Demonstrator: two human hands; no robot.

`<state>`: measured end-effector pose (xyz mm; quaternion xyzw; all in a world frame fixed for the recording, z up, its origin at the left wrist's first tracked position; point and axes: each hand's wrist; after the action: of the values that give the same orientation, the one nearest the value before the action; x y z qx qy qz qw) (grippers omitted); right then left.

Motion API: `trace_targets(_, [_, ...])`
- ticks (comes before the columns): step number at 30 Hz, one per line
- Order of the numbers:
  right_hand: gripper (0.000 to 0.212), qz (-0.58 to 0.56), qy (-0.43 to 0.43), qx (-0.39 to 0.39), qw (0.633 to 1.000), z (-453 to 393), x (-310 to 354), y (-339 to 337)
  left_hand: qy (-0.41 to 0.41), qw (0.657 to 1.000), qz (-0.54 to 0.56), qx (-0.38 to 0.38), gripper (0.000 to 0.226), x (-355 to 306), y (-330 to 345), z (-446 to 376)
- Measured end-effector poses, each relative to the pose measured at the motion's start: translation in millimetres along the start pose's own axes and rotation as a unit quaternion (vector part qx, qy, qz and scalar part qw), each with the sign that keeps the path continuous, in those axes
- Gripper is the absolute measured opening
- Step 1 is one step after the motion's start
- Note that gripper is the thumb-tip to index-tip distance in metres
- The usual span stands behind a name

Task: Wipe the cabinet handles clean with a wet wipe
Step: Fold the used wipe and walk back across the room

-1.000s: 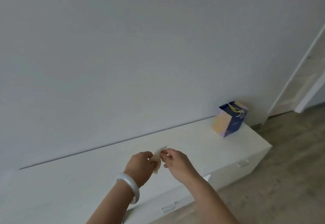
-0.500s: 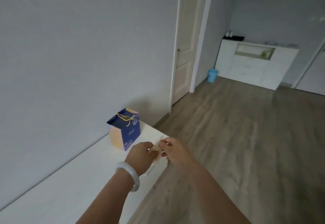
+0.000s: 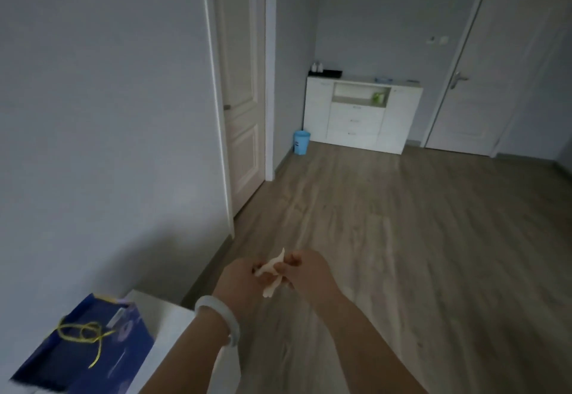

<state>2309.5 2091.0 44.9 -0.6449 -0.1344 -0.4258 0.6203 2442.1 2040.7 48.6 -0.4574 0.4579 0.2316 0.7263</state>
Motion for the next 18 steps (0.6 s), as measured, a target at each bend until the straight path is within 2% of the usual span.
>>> trace_targets(4, [0.019, -0.052, 0.049, -0.051, 0.996, -76.5, -8.8, -38.9, 0.021, 0.998, 0.043, 0.044, 0.019, -33.3, 9.7, -94.8])
trace_targets(10, [0.023, -0.088, 0.112, -0.138, 0.98, -191.4, -61.5, -117.4, 0.046, 0.989, 0.105, 0.089, 0.024, -84.3, 76.1, -238.5])
trace_targets(18, [0.021, -0.174, 0.11, -0.126, 0.97, -381.7, -138.4, -226.6, -0.019, 0.958, 0.271, 0.089, 0.013, -159.2, 169.8, -446.5])
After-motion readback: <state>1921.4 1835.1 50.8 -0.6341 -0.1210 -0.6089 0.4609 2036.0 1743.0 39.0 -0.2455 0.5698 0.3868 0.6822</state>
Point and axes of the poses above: each hand's wrist, its own z-axis away from the middle knuckle, its own y-axis out of the palm, x = y × z, and after that the axes turned 14 degrees about z, right-handed
